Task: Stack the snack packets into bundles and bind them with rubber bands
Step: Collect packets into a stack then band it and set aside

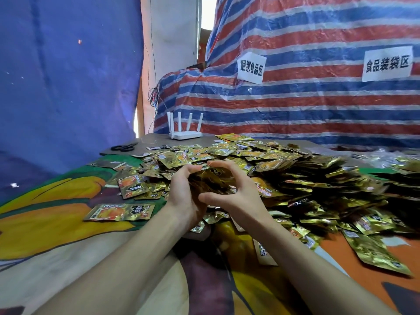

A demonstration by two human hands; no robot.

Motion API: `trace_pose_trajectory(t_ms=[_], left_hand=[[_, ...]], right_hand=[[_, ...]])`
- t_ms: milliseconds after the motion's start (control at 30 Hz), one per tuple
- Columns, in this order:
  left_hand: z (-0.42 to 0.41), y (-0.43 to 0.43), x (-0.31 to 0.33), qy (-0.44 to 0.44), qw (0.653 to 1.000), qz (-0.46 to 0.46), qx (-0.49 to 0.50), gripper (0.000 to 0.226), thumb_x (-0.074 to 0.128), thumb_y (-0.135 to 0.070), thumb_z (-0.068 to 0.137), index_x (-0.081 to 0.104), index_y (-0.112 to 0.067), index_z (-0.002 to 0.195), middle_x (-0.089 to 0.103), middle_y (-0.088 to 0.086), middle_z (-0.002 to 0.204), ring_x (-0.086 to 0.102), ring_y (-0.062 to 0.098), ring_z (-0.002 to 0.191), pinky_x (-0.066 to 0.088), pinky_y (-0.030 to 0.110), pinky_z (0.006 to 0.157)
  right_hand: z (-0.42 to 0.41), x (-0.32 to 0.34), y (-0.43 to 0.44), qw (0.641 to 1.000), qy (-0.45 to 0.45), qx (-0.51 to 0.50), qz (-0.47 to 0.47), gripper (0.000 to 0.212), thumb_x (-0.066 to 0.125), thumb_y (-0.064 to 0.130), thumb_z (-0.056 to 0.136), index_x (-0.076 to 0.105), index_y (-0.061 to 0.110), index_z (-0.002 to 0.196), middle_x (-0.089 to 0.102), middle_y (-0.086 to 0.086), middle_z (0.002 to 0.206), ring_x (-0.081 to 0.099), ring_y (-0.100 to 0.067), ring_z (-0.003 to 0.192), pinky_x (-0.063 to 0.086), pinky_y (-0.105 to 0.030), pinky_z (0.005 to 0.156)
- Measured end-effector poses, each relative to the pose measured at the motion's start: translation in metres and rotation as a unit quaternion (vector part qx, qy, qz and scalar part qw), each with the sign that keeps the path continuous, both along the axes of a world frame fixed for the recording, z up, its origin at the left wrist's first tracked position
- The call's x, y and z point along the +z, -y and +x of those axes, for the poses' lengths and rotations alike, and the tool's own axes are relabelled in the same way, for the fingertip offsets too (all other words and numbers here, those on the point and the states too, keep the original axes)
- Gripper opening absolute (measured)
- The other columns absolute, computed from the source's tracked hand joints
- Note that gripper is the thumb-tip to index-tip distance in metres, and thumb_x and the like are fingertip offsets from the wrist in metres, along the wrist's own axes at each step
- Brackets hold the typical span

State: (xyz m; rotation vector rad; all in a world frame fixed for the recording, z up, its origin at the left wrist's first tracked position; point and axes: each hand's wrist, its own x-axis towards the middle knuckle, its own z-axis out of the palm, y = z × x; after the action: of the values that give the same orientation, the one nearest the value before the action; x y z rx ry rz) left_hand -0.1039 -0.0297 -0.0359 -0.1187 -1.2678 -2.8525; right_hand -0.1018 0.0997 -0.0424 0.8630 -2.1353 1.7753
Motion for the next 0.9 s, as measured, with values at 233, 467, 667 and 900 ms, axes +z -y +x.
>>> trace_pose_trajectory(t_ms=[233,467,667,900], left_hand=[[0.001,0.008,0.001,-0.009,0.996,-0.078,0.05,0.027,0.054,-0.03,0.077,0.066,-0.008,0.07,0.061,0.013,0.078,0.061,0.027,0.071,0.047,0.036,0.068],[0.005,0.003,-0.004,-0.054,0.978,-0.197,-0.051,0.017,0.065,-0.03,0.067,0.076,-0.019,0.072,0.067,0.014,0.084,0.067,0.025,0.074,0.051,0.034,0.068],[0.003,-0.003,-0.003,-0.093,0.969,-0.229,-0.008,0.061,0.071,-0.052,0.076,0.068,-0.009,0.119,0.073,0.015,0.114,0.071,0.03,0.104,0.055,0.049,0.092],[0.007,-0.008,-0.005,-0.135,0.931,-0.328,0.089,0.049,0.058,-0.061,0.08,0.064,-0.032,0.119,0.073,-0.009,0.116,0.068,0.011,0.11,0.049,0.044,0.103]], right_hand=[[0.001,0.002,0.004,0.994,0.097,0.043,0.015,0.061,0.074,0.053,0.06,0.064,0.025,0.114,0.069,-0.001,0.113,0.068,-0.005,0.091,0.049,-0.017,0.071],[0.002,0.015,-0.011,0.982,0.166,0.037,0.085,0.067,0.09,0.04,0.067,0.05,0.014,0.114,0.071,-0.011,0.113,0.073,-0.016,0.093,0.056,-0.024,0.071],[0.005,0.036,-0.022,0.984,0.142,0.012,0.104,0.069,0.087,0.04,0.057,0.055,0.024,0.116,0.074,-0.01,0.104,0.076,-0.021,0.087,0.062,-0.035,0.073],[-0.026,0.111,-0.081,0.955,0.049,-0.224,0.188,0.055,0.088,0.044,0.067,0.056,0.023,0.107,0.065,0.002,0.094,0.069,-0.013,0.079,0.051,-0.029,0.058]])
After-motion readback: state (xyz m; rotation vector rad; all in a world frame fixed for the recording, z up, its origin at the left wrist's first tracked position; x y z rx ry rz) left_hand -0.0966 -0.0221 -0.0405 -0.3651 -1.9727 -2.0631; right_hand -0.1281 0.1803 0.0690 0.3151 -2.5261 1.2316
